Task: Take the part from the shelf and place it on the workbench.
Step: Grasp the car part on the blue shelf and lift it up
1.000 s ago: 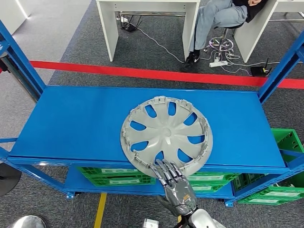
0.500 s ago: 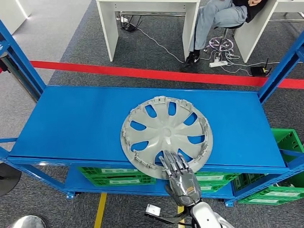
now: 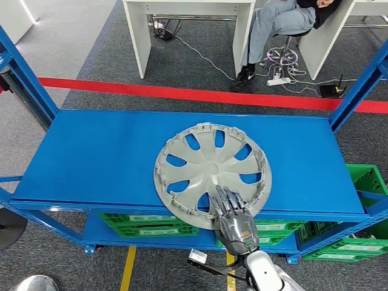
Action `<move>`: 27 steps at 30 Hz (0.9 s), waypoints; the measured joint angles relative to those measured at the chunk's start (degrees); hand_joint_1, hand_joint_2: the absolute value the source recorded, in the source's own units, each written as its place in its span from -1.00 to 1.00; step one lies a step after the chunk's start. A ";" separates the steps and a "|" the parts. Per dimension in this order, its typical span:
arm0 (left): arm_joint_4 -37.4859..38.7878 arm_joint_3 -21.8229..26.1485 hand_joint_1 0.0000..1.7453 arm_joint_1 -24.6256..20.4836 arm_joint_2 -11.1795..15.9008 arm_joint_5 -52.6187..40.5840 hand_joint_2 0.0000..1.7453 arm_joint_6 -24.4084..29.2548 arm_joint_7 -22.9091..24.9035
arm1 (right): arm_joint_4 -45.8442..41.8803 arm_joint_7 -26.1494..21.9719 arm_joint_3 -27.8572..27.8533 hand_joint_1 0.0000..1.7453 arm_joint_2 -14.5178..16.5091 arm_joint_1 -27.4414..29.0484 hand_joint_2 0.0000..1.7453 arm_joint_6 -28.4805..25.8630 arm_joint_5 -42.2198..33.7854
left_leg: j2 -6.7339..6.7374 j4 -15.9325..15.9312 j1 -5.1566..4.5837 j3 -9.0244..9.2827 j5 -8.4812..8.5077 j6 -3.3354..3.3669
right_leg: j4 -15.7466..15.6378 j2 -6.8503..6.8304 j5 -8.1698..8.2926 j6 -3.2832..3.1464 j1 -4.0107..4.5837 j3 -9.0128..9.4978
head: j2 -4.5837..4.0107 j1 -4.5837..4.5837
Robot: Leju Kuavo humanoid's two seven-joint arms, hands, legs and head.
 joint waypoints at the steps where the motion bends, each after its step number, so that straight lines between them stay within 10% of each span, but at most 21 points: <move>1: 0.00 0.00 -1.00 0.00 0.00 0.04 -1.00 -0.01 -0.05 | 0.08 -0.04 -0.08 -1.00 0.02 0.01 1.00 0.03 0.09 | 0.00 0.00 0.00 0.00 0.00 0.00 | 0.00 0.00 0.00 0.00 0.00 0.00 | 0.00 0.00; 14: 0.00 0.02 -1.00 0.00 0.00 0.38 -1.00 -0.18 -0.54 | 0.68 -0.32 -0.33 -1.00 0.21 0.20 1.00 0.76 0.34 | 0.00 0.00 0.00 0.00 0.00 0.00 | 0.00 0.00 0.00 0.00 0.00 0.00 | 0.00 0.01; 15: 0.00 0.03 -1.00 0.01 0.00 0.41 -1.00 -0.21 -0.63 | 0.68 -0.40 -0.33 -0.84 0.21 0.28 1.00 0.94 0.36 | 0.00 0.00 0.00 0.00 0.00 0.00 | 0.00 0.00 0.00 0.00 0.00 -0.01 | 0.00 0.00; 19: 0.00 0.08 -1.00 0.01 0.00 0.68 -1.00 -0.30 -0.94 | 0.71 -0.81 -0.30 0.99 0.21 0.53 1.00 1.35 0.32 | 0.00 0.00 0.00 0.00 0.00 0.00 | 0.00 0.00 0.00 0.00 0.00 -0.01 | 0.00 0.00; 27: 0.00 1.37 -1.00 0.03 0.00 3.01 -1.00 -0.27 -2.34 | -4.67 -3.31 0.20 1.00 -0.30 2.38 1.00 4.29 -2.54 | 0.00 0.00 0.00 -0.01 0.00 0.00 | 0.00 0.00 0.00 0.00 0.00 -0.02 | 0.00 0.00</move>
